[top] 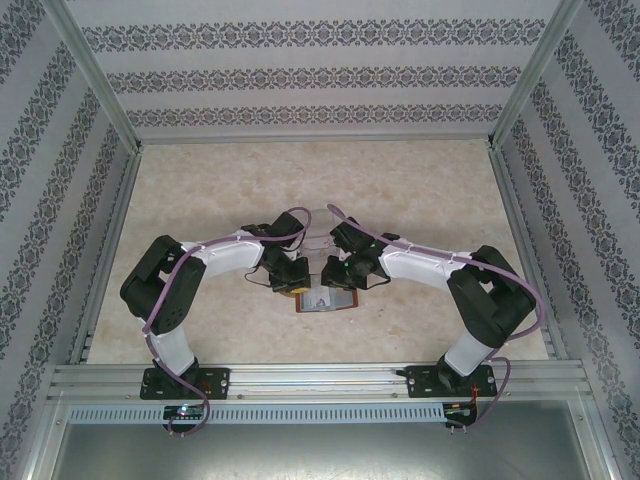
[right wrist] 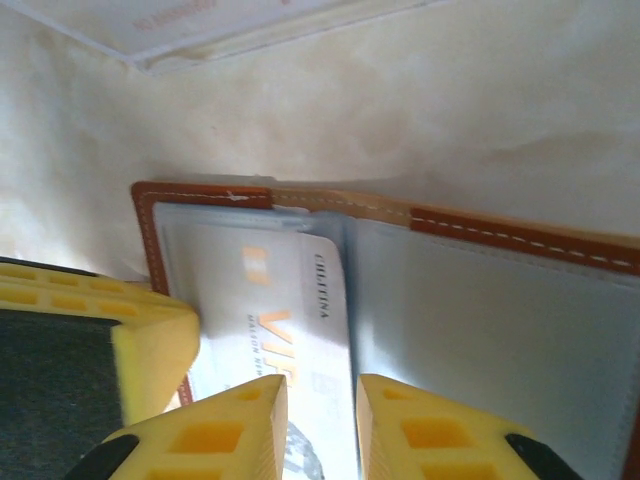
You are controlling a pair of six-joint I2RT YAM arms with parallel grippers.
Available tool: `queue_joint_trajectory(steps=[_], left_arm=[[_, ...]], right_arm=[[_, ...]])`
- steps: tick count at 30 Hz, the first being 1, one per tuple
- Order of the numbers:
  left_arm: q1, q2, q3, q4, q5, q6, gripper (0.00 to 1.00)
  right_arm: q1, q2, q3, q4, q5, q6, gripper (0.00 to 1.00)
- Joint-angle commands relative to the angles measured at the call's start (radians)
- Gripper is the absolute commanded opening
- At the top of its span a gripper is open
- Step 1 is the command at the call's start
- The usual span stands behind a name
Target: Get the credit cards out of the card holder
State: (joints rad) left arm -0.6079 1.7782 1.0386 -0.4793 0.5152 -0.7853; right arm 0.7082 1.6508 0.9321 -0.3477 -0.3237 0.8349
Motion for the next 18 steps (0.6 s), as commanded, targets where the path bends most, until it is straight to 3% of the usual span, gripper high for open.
queue_joint_trajectory(steps=[1,8,18], left_arm=[[-0.009,0.003,0.006,-0.022,-0.005,0.022,0.09],[-0.009,0.011,-0.003,-0.017,-0.005,0.025,0.09],[-0.009,0.022,0.002,-0.024,-0.004,0.03,0.09]], right_arm=[[-0.01,0.02,-0.005,0.062,-0.051,0.007,0.25],[-0.01,0.073,0.006,0.083,-0.063,0.012,0.25],[-0.01,0.07,0.011,-0.043,0.038,-0.012,0.28]])
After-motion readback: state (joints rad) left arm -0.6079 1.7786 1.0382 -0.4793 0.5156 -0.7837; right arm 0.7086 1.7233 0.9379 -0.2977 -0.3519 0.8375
